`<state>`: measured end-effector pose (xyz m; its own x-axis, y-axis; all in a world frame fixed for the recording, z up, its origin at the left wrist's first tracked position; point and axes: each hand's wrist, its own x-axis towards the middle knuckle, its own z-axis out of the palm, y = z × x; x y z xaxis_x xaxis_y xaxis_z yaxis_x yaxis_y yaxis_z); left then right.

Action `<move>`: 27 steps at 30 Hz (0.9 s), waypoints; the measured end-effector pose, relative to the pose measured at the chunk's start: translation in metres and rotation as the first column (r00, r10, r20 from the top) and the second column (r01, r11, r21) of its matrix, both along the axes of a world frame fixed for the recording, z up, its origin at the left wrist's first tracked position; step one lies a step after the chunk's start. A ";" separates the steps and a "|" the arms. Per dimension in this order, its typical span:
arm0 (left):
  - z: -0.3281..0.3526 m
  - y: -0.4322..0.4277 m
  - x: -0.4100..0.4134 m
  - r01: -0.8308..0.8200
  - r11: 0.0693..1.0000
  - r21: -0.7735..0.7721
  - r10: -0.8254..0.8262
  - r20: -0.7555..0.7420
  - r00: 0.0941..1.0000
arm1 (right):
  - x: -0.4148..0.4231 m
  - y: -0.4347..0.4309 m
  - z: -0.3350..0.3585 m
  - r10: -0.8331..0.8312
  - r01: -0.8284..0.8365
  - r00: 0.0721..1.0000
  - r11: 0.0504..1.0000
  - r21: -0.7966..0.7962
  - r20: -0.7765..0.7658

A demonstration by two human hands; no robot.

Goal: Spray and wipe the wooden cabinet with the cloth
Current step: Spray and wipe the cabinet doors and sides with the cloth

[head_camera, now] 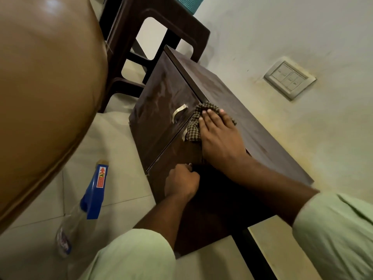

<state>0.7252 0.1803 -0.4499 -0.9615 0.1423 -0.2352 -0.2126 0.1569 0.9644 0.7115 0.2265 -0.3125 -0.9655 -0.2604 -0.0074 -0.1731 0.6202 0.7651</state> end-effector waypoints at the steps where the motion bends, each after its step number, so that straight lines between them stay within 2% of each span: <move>1: -0.002 0.000 0.000 0.012 1.000 -0.002 -0.012 -0.002 1.000 | -0.014 -0.004 0.003 0.014 -0.014 1.000 1.000 -0.008 -0.012; 4: -0.004 -0.002 -0.002 0.046 0.999 -0.013 -0.046 0.007 0.999 | -0.041 -0.018 0.007 0.029 -0.028 0.999 0.999 -0.023 0.041; 9: 0.002 -0.009 -0.003 0.085 0.996 -0.016 -0.085 0.003 0.996 | -0.038 -0.019 -0.002 0.043 -0.043 0.990 0.999 -0.001 0.135; 12: 0.003 -0.006 -0.001 0.091 0.995 -0.029 -0.091 0.015 0.996 | -0.030 -0.019 -0.001 0.033 -0.033 0.991 0.999 -0.001 0.127; 15: 0.004 -0.002 0.000 0.103 0.993 -0.066 -0.102 0.017 0.995 | -0.003 -0.010 -0.022 -0.030 0.025 0.997 0.997 0.070 0.067; 20: -0.005 -0.006 0.002 0.218 0.953 -0.209 -0.230 -0.033 0.973 | 0.026 0.001 -0.044 -0.070 0.040 0.986 0.981 0.191 0.153; 27: -0.005 -0.017 0.000 0.244 0.949 -0.197 -0.260 -0.056 0.964 | 0.016 -0.007 -0.046 -0.118 0.093 0.989 0.966 0.242 0.093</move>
<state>0.7248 0.1633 -0.4553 -0.9167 0.3435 -0.2043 -0.0659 0.3743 0.9250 0.7280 0.2198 -0.3588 -0.9778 -0.1359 -0.1594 -0.2039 0.4434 0.8728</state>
